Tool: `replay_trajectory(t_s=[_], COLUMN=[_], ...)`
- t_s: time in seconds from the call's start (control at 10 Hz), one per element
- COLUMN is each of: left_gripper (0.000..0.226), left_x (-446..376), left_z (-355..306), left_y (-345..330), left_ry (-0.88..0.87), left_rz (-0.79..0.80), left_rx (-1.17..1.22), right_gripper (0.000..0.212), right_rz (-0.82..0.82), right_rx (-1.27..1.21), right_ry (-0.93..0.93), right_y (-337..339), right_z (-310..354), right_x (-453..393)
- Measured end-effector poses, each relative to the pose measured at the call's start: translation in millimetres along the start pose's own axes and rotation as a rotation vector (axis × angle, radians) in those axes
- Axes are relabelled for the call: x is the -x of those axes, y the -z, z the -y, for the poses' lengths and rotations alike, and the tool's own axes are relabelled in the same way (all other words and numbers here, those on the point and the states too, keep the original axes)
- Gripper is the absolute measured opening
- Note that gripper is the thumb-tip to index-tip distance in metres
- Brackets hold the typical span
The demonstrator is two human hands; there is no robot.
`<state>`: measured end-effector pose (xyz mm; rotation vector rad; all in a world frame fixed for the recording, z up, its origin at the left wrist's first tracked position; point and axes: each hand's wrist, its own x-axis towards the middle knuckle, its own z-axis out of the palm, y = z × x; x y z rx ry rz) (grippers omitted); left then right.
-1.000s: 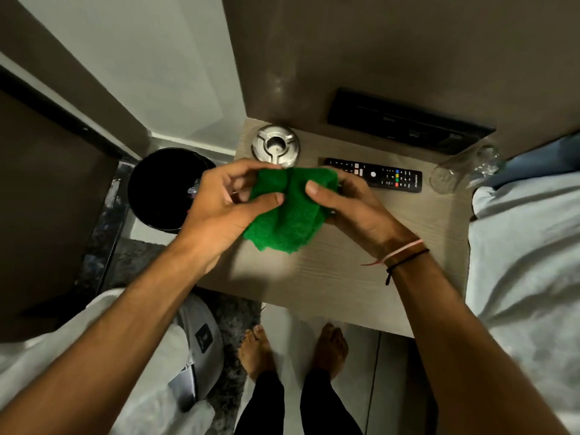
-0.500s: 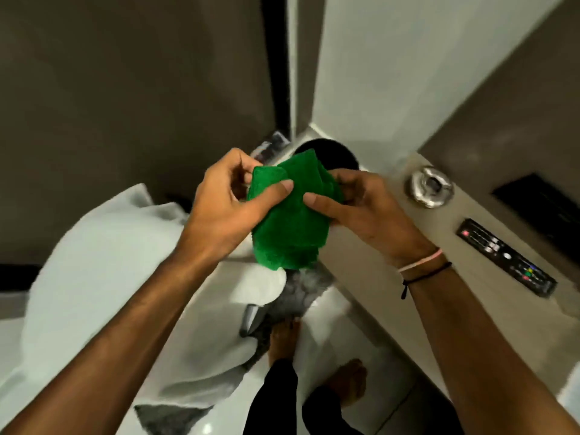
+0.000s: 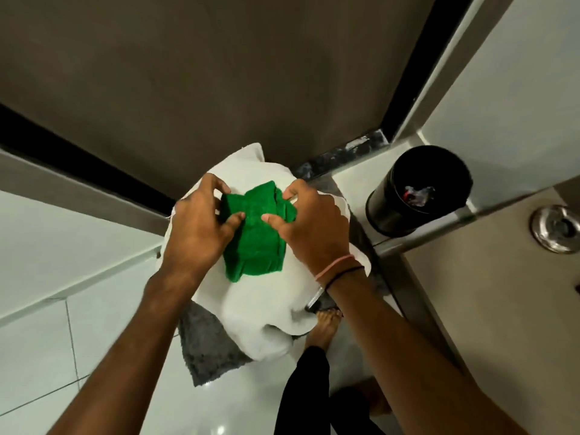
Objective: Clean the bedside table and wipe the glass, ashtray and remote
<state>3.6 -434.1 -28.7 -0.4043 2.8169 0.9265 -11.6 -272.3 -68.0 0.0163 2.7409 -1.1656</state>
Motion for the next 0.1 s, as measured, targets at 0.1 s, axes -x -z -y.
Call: replay_trajectory(t_s=[0.1], left_gripper=[0.039], left_x=[-11.3], left_z=[-5.0], left_y=[-5.9], left_ry=[-0.06], left_rz=[-0.031], left_rx=[-0.262], right_gripper=[0.049], right_rz=[-0.058], right_rx=[0.05], right_ry=[0.048], right_y=[-2.6], right_z=[-3.0], right_x=[-2.2])
